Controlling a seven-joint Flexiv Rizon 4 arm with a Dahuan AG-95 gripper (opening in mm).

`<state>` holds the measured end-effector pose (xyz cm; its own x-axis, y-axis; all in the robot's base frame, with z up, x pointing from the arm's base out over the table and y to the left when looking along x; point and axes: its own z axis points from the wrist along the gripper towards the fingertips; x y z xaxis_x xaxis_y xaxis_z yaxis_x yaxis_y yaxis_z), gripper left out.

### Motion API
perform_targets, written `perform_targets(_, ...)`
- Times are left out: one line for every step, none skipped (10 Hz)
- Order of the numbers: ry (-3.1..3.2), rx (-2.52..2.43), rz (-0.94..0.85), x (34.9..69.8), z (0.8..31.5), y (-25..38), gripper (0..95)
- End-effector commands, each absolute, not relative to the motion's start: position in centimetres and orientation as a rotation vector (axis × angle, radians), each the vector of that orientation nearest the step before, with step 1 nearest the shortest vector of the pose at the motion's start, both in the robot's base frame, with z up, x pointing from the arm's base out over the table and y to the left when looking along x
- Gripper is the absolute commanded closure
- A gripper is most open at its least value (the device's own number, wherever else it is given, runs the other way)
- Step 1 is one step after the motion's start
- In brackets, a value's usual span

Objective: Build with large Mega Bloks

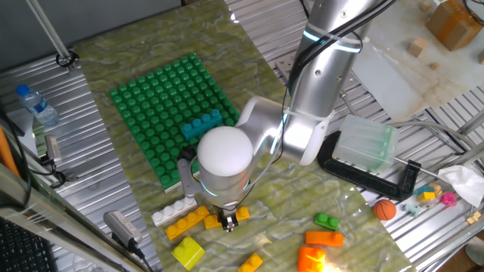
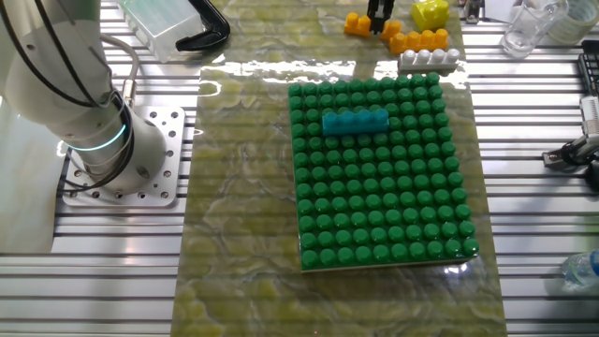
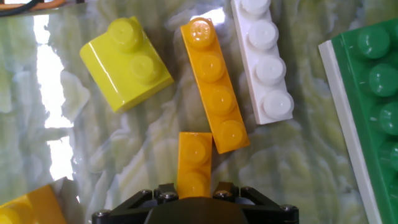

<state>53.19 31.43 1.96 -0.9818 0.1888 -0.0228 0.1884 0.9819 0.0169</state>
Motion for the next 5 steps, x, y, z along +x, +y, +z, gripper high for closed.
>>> perform_targets(3.104,0.296,0.022,53.14,1.78,31.45,57.0)
perform_targets(3.104,0.296,0.022,53.12,1.66,31.49,57.0)
perform_targets(3.103,0.297,0.02,53.09,1.51,31.53,57.0)
perform_targets(3.103,0.299,0.021,53.07,1.46,31.56,76.0)
perform_targets(3.102,0.307,0.022,53.05,1.45,31.59,76.0)
